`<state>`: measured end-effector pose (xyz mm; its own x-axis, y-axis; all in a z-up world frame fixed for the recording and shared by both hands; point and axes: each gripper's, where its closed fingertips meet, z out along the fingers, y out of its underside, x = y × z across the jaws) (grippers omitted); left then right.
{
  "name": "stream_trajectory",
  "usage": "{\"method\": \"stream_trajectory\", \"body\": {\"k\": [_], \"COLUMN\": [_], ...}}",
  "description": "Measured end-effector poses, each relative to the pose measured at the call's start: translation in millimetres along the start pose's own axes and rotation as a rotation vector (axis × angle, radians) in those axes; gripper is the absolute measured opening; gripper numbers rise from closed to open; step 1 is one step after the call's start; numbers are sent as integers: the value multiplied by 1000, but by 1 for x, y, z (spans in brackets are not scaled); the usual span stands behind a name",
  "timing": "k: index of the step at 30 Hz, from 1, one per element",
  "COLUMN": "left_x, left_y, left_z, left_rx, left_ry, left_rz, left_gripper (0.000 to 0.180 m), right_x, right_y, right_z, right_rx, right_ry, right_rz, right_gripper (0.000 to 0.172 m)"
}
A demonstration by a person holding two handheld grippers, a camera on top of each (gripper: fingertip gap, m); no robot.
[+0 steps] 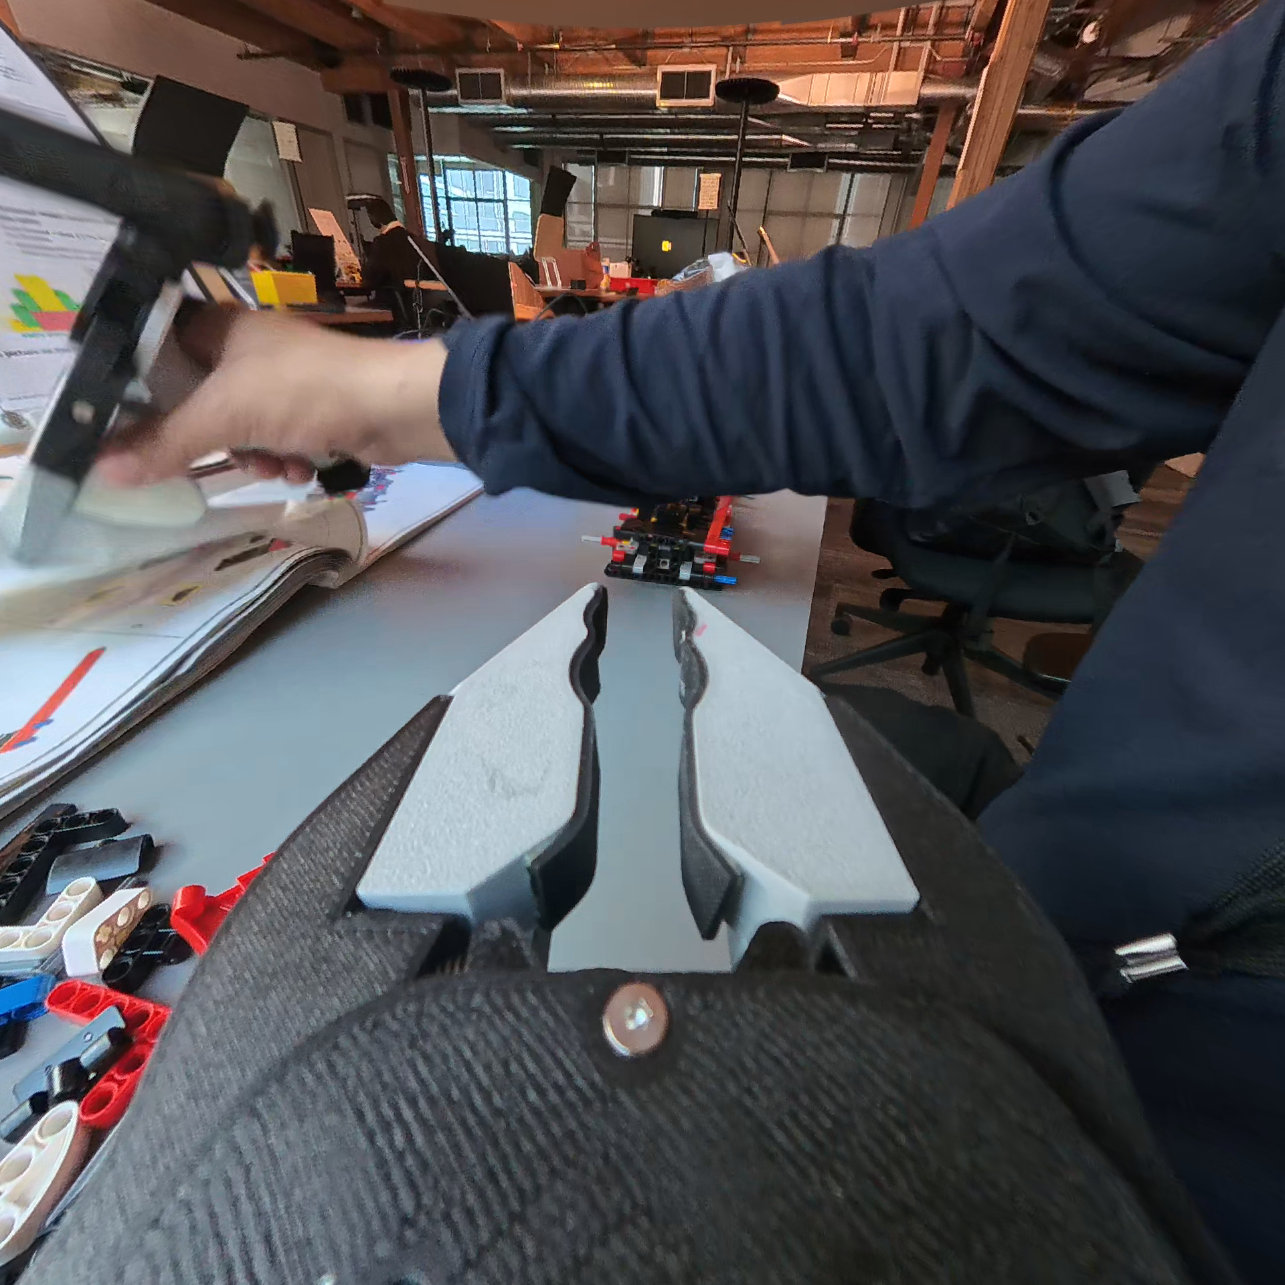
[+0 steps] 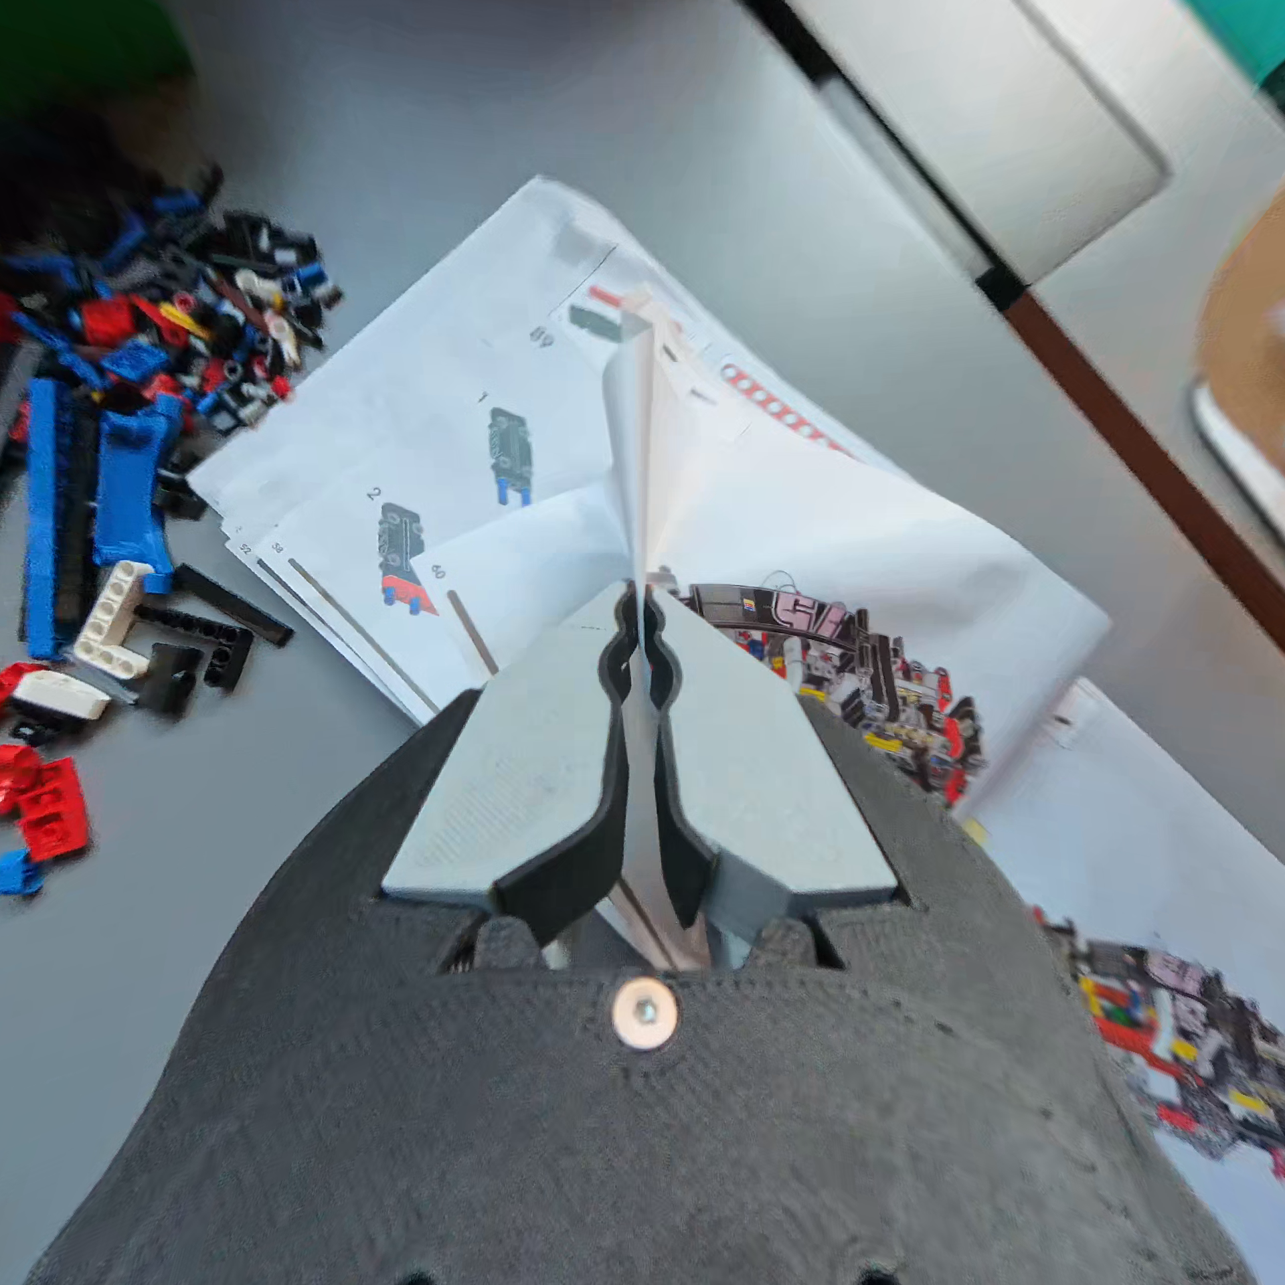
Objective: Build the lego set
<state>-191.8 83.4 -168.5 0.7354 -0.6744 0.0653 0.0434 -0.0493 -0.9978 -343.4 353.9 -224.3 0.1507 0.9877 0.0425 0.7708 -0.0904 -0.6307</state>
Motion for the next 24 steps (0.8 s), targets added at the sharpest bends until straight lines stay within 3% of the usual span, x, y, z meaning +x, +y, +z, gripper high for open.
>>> {"method": "stream_trajectory", "body": {"k": [5, 9, 11, 15, 19, 24], "left_x": [-1, -2, -2, -3, -3, -4], "left_y": [0, 1, 1, 2, 2, 2], "left_z": [0, 1, 1, 4, 5, 5], "left_rx": [-2, -7, -10, -16, -19, -21], "left_ry": [4, 8, 10, 16, 16, 17], "left_rz": [-14, -25, -33, -46, -45, -50], "left_gripper": [17, 17, 17, 17, 17, 17], "right_x": [61, 118, 137, 164, 173, 169], "right_y": [-4, 34, 61, 107, 128, 132], "right_z": [-91, -139, -148, -156, -162, -161], "right_rx": [213, 327, 336, 349, 425, 513], "right_ry": [-34, 16, 40, 8, -127, -315], "right_rz": [250, 451, 531, 712, 854, 977], "right_gripper": [0, 0, 4, 28, 46, 57]}}
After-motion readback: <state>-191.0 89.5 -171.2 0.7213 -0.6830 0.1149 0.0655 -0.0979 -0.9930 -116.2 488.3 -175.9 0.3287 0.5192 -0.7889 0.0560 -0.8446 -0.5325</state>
